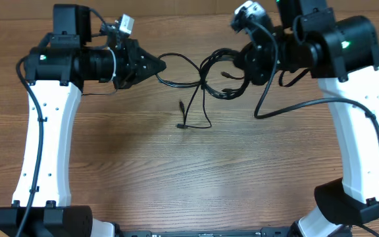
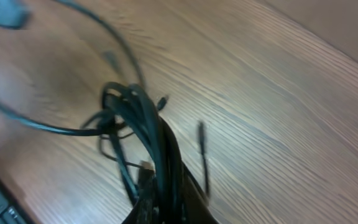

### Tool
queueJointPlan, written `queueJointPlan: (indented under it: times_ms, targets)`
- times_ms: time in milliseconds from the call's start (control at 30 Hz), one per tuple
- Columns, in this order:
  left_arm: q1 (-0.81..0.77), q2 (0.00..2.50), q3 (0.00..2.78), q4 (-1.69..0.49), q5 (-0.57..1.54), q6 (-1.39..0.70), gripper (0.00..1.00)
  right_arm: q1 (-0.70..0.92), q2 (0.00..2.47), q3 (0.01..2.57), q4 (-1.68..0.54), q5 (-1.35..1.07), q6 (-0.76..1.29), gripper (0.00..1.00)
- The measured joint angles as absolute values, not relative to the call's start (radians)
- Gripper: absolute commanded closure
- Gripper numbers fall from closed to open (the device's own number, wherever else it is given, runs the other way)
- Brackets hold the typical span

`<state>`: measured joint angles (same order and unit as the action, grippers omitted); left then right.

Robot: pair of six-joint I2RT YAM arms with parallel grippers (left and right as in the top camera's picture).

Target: Untangle cables

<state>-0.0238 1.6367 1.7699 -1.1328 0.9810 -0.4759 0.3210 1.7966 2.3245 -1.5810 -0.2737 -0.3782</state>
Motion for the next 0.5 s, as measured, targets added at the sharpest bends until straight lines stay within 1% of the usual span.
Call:
queueJointPlan:
  times_ms: [200, 367, 500]
  targets:
    - [0.048, 1.628, 1.77, -1.192, 1.034, -0.412, 0.96, 0.203, 1.797, 2.325, -1.579, -0.261, -0.359, 0.96]
    - [0.159, 1.565, 1.77, -1.216, 1.049, -0.369, 0.96, 0.117, 1.797, 2.325, -1.568, -0.254, -0.348, 0.96]
    - [0.249, 1.492, 1.77, -1.234, 1.074, -0.355, 0.96, 0.084, 1.797, 2.325, -1.559, -0.274, -0.34, 0.96]
